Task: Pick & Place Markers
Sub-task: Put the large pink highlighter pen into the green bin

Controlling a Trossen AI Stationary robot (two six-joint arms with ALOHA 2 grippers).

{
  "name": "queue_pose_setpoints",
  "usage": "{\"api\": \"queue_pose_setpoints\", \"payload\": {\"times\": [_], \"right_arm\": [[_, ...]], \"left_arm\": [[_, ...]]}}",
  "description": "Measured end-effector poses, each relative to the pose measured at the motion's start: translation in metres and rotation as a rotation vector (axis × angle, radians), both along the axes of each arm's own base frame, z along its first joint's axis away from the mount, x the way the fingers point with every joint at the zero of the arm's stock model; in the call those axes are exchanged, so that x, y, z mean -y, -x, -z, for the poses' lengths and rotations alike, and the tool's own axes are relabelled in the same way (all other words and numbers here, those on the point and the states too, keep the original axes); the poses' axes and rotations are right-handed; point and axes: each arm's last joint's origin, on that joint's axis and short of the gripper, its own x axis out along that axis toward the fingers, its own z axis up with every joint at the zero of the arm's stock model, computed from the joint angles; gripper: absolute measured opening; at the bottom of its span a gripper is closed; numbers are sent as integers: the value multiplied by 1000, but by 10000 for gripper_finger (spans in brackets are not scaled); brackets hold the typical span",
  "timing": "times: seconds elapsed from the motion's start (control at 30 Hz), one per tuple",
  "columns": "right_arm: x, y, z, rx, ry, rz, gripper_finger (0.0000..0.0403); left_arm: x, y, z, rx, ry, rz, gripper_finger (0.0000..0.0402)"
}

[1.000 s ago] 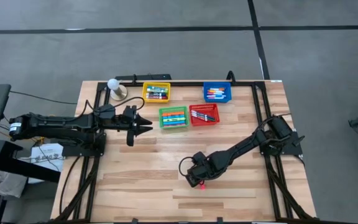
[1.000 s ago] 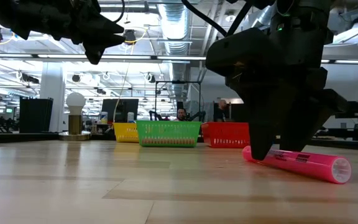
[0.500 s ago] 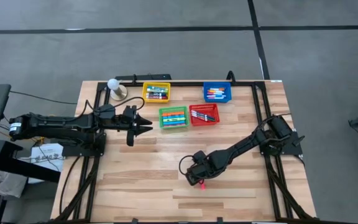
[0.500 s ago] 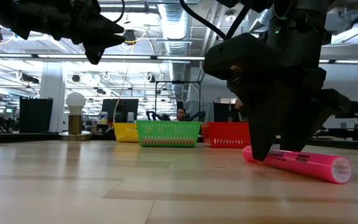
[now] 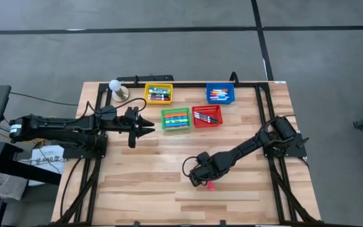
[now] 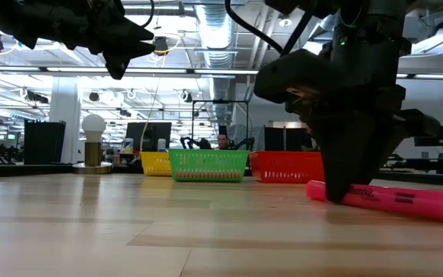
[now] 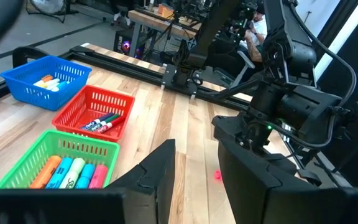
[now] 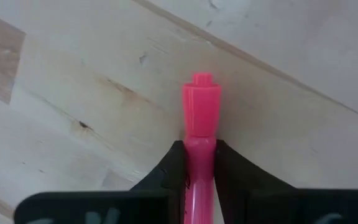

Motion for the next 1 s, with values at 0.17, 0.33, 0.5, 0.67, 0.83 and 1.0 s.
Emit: {"api": "queue_pose_setpoints", "payload": {"times": [0.17,0.33,0.5,0.67,0.83,1.0], "right_arm": [[4,-5,-6,48,-23,45,44],[14,-9,-31,170,-4,99,44],[30,-12,-73,414,93,168,44],[54,-19,-114,651,200,148,44],[84,-33,-132,789,294,64,44],[118,-45,-146,921,301,-54,44]], "left_arm": [[0,0,0,3,2,0,121],[0,0,-1,7,1,-1,121],[0,0,-2,20,24,-4,121],[0,-1,-5,49,122,-24,125],[0,-1,-10,99,175,-22,147],[0,-1,-16,161,253,-51,186]]}}
